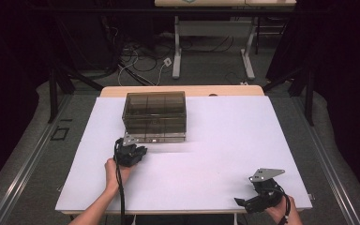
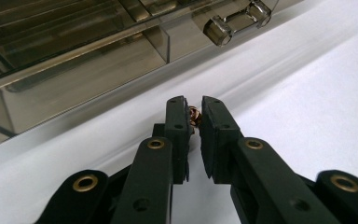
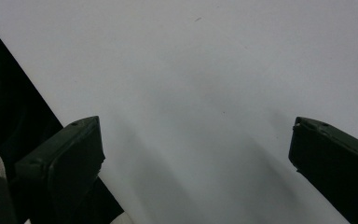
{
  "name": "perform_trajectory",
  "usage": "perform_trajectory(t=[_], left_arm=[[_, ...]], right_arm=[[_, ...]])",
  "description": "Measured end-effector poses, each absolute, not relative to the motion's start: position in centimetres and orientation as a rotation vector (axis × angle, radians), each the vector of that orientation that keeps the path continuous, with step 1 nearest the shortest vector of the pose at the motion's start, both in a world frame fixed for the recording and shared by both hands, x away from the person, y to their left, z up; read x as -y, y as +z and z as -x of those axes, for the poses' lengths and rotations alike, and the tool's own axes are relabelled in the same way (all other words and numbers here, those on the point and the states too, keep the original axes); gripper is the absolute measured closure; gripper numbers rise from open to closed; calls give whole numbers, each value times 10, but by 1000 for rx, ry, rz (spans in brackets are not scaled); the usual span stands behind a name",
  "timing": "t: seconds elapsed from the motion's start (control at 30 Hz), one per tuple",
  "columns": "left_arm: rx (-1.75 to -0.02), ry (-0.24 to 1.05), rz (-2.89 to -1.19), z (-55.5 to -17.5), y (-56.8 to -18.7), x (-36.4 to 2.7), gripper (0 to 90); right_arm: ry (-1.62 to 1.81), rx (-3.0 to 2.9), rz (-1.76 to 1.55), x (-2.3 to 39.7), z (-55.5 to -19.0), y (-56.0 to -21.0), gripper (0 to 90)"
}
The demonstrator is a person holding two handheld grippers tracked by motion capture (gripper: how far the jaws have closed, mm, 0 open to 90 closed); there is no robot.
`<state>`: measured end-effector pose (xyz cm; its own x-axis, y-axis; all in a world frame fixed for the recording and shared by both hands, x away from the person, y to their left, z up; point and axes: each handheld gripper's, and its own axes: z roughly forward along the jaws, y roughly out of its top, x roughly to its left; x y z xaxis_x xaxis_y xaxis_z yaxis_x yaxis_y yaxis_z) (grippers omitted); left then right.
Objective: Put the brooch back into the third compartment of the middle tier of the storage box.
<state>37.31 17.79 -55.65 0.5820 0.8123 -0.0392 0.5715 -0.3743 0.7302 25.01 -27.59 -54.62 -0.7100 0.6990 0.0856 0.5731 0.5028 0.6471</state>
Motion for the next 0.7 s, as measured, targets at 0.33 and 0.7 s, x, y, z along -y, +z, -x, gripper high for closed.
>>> perform_trajectory(t=[0.33, 0.7], left_arm=[[-1105, 420, -2097, -371, -554, -182, 814], [-1080, 427, -2124, -368, -549, -182, 814]], right_arm=[[995, -2553, -1084, 277, -251, -546, 23], [992, -2554, -1081, 277, -251, -546, 23]])
